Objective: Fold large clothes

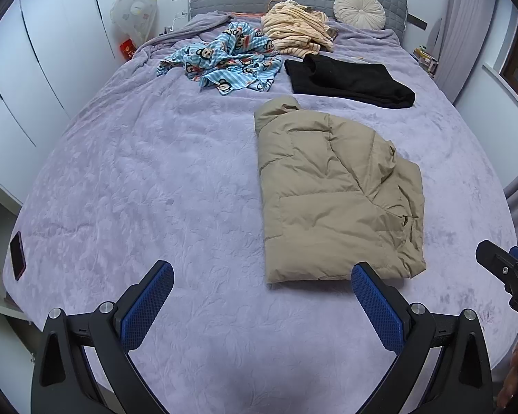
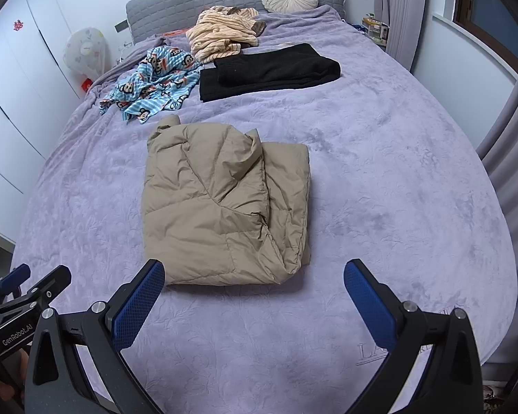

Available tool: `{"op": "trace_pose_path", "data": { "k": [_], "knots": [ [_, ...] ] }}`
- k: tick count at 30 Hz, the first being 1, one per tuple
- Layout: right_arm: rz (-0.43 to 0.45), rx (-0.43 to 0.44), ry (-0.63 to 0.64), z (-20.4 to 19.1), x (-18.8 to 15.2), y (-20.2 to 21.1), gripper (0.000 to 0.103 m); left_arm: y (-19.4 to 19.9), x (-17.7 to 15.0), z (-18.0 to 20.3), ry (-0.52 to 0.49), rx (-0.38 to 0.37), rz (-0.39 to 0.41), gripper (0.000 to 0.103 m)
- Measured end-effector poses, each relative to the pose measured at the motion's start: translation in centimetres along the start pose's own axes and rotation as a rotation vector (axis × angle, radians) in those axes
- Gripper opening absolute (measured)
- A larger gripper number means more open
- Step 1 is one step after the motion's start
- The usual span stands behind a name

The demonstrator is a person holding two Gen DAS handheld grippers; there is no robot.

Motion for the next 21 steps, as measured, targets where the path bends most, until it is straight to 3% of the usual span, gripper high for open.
{"op": "trace_pose_path", "data": {
  "k": [21],
  "knots": [
    [-0.002, 0.0, 0.0, -0.06, -0.03, -0.02, 0.103, 0.0, 0.01, 0.06, 0.0, 0.0, -0.004, 0.103]
  ]
}}
Point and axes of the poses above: each gripper's, at about its wrist camera, not at the fingertips, and y roughly against the way its jaws point, z to its right, x to its top, the point moved 3 cm from there along -y, roughly the way its jaws point, and after that the axes turned 12 degrees about y, right-handed, at the moved point
